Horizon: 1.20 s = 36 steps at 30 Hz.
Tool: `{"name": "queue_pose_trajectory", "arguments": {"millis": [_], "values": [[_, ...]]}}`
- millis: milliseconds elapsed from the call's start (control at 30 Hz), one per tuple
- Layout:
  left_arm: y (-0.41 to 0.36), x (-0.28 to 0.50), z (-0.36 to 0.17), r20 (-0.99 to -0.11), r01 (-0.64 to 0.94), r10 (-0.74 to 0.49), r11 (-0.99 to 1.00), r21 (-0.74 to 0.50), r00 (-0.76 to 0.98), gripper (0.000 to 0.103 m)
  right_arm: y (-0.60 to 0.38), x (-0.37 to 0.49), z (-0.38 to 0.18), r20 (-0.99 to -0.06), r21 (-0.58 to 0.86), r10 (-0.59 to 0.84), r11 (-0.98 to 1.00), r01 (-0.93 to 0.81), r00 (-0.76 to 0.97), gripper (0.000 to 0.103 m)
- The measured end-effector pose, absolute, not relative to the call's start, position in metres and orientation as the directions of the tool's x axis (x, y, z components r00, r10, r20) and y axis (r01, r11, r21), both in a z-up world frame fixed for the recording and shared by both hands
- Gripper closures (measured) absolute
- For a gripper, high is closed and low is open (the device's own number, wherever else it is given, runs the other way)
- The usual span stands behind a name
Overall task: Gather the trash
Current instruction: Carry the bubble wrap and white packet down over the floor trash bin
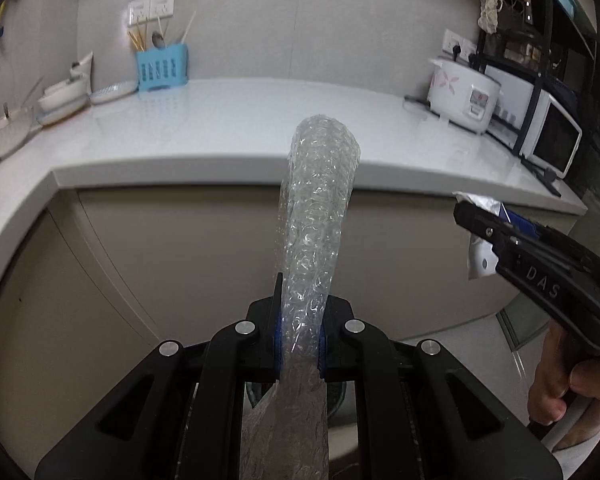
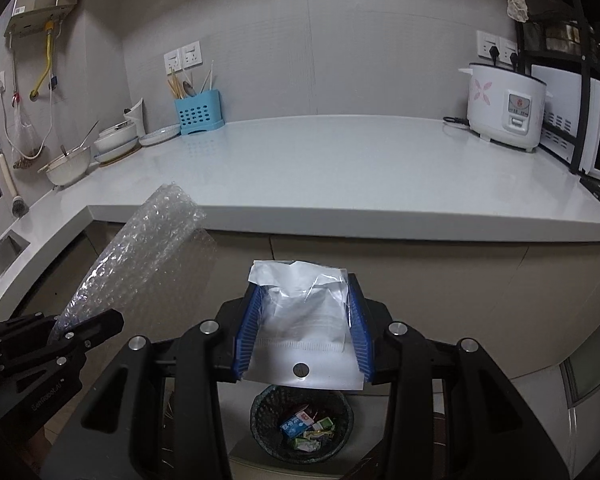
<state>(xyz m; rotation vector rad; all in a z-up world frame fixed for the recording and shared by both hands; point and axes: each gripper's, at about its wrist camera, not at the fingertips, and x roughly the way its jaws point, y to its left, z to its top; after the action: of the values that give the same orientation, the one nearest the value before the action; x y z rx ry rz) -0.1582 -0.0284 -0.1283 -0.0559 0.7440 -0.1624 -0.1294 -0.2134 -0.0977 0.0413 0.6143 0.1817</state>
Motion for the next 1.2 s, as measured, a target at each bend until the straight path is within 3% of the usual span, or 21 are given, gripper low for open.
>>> {"name": "queue_pose_trajectory", "arguments": {"millis": [367,800,1200], "values": [[-0.026,-0.148,-0.229,-0.734,0.147,-0.231,0.973,-0.179,0.639,0.092,-0.198,-0.123,-0.205,-0.677,0.089,0.180,0.982,-0.164,0.713,0.064],[-0.019,-0.105,-0.349,-0.786,0.098,-0.210,0.977,-0.189,0.582,0.092,-0.188,-0.088,-0.338,-0.780,0.069,0.136,0.989,-0.132,0.611,0.064],[-0.013,-0.047,-0.443,-0.839,0.039,-0.244,0.965,-0.258,0.486,0.092,-0.187,-0.043,-0.426,-0.845,0.095,0.123,0.992,-0.080,0.521,0.064]]}}
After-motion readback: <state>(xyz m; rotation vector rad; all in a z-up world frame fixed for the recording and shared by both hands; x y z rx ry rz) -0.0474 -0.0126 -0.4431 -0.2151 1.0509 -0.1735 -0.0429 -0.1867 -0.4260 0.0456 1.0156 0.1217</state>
